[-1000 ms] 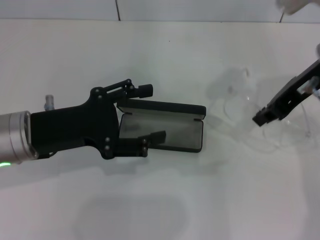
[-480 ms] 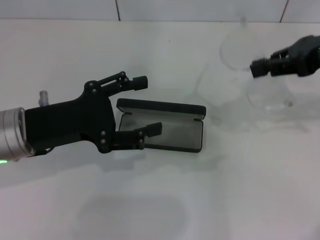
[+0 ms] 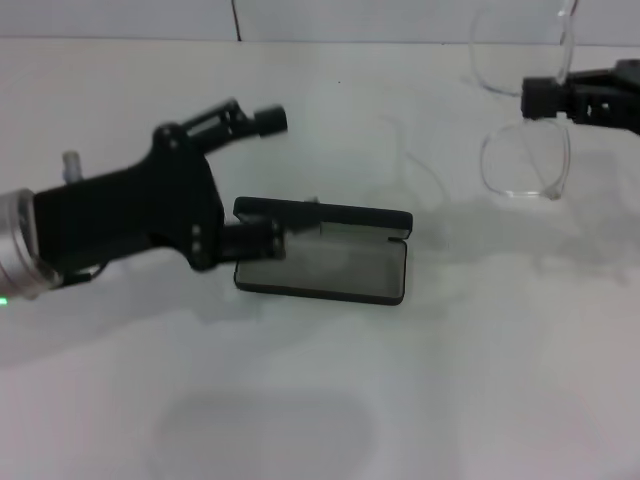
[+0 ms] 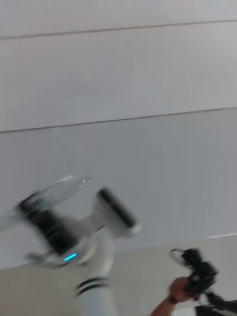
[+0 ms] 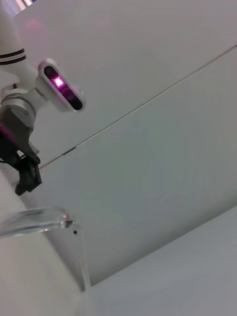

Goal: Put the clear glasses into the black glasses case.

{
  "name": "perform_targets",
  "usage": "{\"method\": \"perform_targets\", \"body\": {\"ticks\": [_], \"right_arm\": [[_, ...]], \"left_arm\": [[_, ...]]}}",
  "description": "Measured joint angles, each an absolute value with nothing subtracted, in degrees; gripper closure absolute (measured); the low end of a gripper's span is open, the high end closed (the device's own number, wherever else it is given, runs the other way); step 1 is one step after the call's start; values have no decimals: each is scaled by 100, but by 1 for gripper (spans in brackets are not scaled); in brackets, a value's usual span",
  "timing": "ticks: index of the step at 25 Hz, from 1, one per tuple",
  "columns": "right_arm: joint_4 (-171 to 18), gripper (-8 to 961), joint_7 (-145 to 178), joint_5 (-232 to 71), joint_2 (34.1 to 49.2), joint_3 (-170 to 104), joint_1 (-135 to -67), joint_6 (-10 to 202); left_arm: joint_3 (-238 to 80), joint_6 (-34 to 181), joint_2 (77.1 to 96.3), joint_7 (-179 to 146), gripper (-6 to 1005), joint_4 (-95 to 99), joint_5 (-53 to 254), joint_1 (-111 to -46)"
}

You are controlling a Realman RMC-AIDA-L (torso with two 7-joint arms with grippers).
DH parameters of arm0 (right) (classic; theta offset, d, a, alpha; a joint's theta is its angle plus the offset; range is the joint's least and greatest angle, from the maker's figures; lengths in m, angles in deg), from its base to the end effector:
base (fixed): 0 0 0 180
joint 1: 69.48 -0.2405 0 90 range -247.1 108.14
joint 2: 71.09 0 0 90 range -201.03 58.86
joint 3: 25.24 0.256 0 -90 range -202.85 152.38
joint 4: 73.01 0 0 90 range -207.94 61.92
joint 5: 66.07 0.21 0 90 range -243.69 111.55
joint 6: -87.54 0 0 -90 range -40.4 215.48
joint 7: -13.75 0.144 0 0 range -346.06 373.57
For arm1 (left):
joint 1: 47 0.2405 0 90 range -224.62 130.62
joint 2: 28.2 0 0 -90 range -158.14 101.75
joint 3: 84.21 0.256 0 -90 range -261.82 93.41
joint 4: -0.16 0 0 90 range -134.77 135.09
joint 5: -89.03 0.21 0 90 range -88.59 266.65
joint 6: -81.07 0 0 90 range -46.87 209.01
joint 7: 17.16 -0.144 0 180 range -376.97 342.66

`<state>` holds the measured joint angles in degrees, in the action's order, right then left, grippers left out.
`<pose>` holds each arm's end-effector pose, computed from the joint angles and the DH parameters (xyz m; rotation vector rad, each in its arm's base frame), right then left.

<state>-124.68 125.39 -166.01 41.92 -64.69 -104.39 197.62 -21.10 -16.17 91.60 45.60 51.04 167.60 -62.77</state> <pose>0.1833 0.3397 0.0957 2.8351 -0.7765 -1.0582 -0.2152 0.2811 0.0211 -2.5873 -0.0003 -1.1590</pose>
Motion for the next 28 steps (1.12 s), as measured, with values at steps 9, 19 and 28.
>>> {"method": "perform_targets", "body": {"ticks": [9, 19, 28], "right_arm": [[-11909, 855, 10642, -16329, 4482, -6935, -10028, 19831], [-11663, 855, 10131, -16165, 4494, -8052, -10059, 19485], [-11816, 856, 10111, -15645, 4497, -8781, -10150, 19174]], "left_arm": [[-2056, -1638, 9157, 4585, 272, 5161, 15863, -6695], [-1770, -1206, 9169, 4851, 277, 5081, 15705, -7601], [-1611, -857, 9178, 4885, 327, 4761, 15670, -7853]]}}
